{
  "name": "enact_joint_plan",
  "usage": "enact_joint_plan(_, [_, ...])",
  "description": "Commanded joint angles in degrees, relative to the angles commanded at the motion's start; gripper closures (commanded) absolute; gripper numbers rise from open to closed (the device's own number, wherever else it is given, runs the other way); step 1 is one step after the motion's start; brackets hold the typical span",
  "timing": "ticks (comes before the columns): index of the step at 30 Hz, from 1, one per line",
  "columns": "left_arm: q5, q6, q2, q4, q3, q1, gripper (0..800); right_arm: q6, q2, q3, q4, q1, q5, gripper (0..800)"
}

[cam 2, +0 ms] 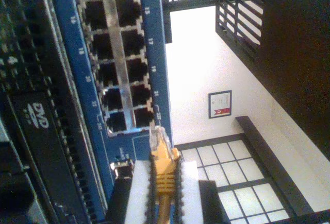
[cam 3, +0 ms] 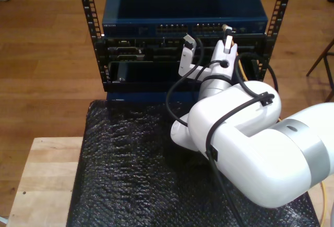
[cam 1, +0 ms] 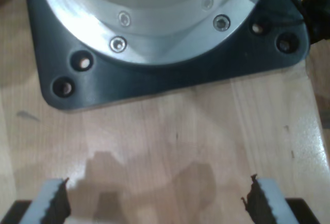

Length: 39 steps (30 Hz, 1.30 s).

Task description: Grab the cable and plug it in

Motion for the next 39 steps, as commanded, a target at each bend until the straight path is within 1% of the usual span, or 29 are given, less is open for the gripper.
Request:
enact_joint_plan(23, [0.00,0.00,0.00,0.00,0.00,0.00,0,-0.88,0.44,-0.53,-0.44,0.00,0.44,800])
enact_joint_plan(39, [0.00,0.00,0.00,0.00,0.00,0.00,0,-1.58,2.90,-4.57,-0.53,0.00,0.62,800])
